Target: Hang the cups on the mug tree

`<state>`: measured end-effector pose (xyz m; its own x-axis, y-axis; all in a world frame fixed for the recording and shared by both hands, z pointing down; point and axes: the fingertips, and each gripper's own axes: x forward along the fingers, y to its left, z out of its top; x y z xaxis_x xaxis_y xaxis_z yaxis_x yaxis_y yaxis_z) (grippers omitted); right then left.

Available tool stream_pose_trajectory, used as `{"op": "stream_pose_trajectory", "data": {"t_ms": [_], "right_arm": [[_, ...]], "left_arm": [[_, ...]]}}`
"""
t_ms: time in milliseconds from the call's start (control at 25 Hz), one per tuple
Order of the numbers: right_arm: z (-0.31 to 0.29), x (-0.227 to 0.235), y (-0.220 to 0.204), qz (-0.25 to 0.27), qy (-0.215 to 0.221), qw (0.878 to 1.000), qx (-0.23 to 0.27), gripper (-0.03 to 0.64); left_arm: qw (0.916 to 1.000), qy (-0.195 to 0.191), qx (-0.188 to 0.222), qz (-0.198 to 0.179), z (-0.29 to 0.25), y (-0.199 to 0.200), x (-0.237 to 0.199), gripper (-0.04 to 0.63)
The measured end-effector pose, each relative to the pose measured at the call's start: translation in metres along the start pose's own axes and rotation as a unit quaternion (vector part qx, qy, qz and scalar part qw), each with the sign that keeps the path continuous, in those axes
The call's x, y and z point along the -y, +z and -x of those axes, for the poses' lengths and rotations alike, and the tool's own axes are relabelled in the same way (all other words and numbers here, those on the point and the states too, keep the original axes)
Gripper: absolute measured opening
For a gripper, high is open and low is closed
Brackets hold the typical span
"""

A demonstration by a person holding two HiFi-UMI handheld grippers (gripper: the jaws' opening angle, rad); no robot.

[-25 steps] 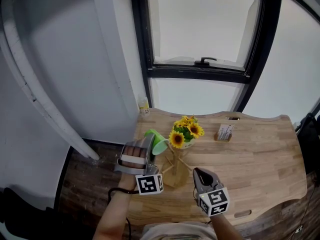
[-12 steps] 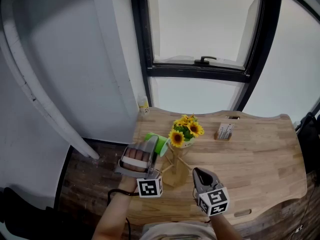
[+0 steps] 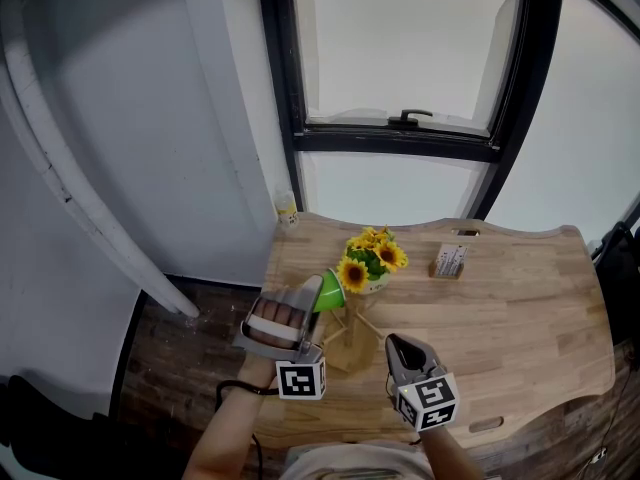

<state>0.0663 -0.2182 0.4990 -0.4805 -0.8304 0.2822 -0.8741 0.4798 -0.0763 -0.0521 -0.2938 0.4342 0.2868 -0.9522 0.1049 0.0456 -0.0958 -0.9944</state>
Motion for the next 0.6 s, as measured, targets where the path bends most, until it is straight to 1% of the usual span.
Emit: {"op": "stream_pose_trajectory", "data": {"t_ms": [120, 240, 480, 600], "right_arm": [[-0.0004, 0.0006, -0.0007, -0.001, 0.000, 1.000, 0.000, 0.000], [-0.0003, 0.0014, 0.0007, -0.003, 0.000, 1.000, 0.003, 0.000], [-0.0002, 0.0032, -0.0001, -0.009, -0.003, 1.000, 0.006, 0.000], [0.0004, 0.0043, 0.0000, -0.011, -0.004, 1.000, 0.007, 0.000]], "left_arm": [[0.9999, -0.003, 0.004, -0.012, -0.0005, -0.0005, 0.0007, 0.288], [0.9989, -0.011, 0.020, -0.041, -0.0010, 0.0008, -0.0023, 0.287], [0.9916, -0.023, 0.057, -0.114, -0.0030, 0.0004, -0.0037, 0.287], [0.9890, -0.031, 0.071, -0.127, -0.0037, 0.0008, -0.0033, 0.287]]}}
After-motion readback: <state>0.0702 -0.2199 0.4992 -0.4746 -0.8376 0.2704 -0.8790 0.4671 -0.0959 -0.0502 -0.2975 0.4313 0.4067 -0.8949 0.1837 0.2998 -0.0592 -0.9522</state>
